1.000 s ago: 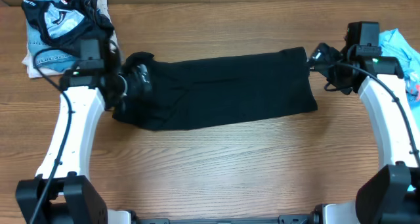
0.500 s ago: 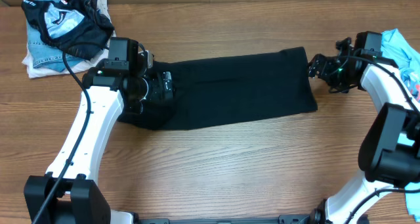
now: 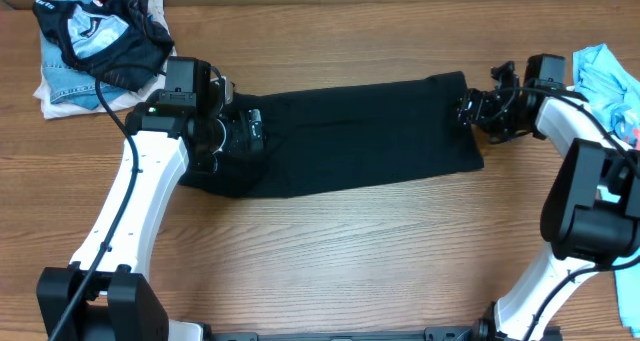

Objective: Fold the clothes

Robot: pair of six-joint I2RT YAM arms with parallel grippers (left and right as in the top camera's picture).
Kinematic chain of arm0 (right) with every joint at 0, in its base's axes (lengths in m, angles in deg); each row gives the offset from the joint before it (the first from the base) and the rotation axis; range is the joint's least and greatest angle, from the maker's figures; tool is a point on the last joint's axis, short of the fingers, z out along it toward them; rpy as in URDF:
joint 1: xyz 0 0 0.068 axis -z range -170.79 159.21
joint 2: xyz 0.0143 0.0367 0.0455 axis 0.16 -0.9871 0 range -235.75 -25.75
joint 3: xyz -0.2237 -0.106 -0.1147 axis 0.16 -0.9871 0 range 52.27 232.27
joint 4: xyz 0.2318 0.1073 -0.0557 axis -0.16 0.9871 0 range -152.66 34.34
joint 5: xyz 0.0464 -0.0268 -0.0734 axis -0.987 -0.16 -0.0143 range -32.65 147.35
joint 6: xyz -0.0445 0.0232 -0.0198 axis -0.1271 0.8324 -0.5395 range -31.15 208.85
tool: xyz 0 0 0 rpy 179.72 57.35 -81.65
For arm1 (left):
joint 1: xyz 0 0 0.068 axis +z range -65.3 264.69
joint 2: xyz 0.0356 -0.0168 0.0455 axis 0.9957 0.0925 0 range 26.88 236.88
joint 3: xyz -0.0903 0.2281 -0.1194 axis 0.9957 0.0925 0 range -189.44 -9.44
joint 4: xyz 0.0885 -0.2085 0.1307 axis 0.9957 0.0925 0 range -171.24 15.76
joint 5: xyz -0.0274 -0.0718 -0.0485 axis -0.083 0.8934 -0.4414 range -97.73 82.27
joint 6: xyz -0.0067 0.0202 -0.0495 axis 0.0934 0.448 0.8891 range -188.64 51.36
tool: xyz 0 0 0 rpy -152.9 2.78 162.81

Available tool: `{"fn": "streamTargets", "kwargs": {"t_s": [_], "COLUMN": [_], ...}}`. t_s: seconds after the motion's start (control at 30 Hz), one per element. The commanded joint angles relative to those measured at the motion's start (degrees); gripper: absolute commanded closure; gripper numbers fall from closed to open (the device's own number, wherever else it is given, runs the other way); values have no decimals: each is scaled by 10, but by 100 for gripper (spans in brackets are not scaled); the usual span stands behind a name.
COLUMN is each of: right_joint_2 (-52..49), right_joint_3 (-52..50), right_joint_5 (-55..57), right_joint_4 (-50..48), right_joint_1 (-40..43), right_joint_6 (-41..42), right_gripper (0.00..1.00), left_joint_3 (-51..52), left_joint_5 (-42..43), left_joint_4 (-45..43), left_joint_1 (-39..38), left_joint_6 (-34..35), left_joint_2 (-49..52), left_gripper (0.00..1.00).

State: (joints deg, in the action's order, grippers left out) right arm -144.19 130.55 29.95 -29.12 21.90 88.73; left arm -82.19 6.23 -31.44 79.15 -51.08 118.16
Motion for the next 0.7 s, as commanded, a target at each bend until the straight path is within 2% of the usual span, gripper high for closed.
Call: {"fn": "streamTargets", "kwargs": {"t_s": [0.0, 0.13, 0.33, 0.4, 0.43, 0.67], "right_joint_2": [-21, -21, -21, -21, -21, -21], "right_joint_3": [-3, -3, -3, -3, -3, -3], "right_joint_5": [27, 69, 75, 90, 99, 143], "right_joint_4": [1, 1, 0, 2, 4, 40], "right_joint_1": [-29, -51, -57, -56, -54, -45], "right_joint_6": [-4, -3, 11, 25, 34, 75], "right_gripper": [8, 17, 66, 87, 94, 96], "left_joint_3": [-4, -4, -4, -4, -4, -4], "left_joint_5": [5, 5, 5, 5, 5, 5], "left_joint_4": [1, 4, 14, 14, 14, 14], "left_joint_1": [-2, -2, -2, -2, -2, -2], "left_joint_6": [-13, -13, -13, -13, -13, -13], "left_joint_2": [1, 1, 1, 1, 1, 1], "left_gripper": [0, 0, 0, 0, 0, 0]}}
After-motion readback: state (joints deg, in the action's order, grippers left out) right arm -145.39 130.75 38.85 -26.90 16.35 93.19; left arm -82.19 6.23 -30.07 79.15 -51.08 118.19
